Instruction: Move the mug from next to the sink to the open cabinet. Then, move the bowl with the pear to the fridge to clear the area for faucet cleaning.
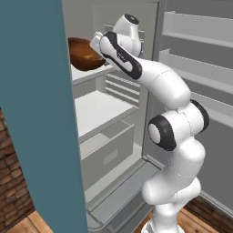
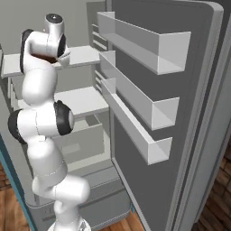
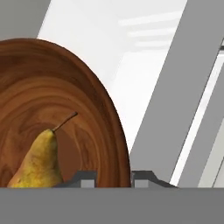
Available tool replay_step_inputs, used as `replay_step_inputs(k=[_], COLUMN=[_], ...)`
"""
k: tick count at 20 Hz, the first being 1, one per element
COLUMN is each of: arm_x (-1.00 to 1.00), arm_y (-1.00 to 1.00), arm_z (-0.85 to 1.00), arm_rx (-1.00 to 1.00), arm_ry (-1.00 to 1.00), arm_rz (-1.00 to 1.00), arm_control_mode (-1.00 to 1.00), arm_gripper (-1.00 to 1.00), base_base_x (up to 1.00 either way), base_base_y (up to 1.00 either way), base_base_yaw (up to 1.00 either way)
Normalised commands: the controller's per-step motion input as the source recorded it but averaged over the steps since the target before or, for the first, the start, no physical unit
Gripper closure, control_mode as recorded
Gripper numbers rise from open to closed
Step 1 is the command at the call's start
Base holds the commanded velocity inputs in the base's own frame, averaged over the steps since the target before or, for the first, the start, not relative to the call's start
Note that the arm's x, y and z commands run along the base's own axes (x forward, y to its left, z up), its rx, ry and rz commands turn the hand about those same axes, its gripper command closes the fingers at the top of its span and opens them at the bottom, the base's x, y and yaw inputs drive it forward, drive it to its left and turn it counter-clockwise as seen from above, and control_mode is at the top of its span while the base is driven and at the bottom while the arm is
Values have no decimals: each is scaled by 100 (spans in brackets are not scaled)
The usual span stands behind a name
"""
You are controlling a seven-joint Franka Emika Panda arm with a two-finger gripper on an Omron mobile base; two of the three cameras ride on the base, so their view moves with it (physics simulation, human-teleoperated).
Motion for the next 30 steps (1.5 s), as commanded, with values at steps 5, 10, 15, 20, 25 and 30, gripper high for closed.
replay_step_inputs(k=[5, 10, 15, 20, 25, 30], arm_x=[4, -36, -95, -100, -100, -96], arm_y=[2, -10, -32, -79, -38, 0], arm_z=[0, 21, -3, -31, -64, -83], arm_rx=[0, 0, 10, 21, 1, -17], arm_ry=[0, -23, -40, -49, -5, 43], arm_rz=[0, 0, 0, -1, -5, -5], arm_control_mode=[-100, -100, -100, -100, -100, -100], arm_gripper=[-100, -100, -100, -100, -100, -100], base_base_x=[0, 0, 0, 0, 0, 0], base_base_y=[0, 0, 0, 0, 0, 0], base_base_yaw=[0, 0, 0, 0, 0, 0])
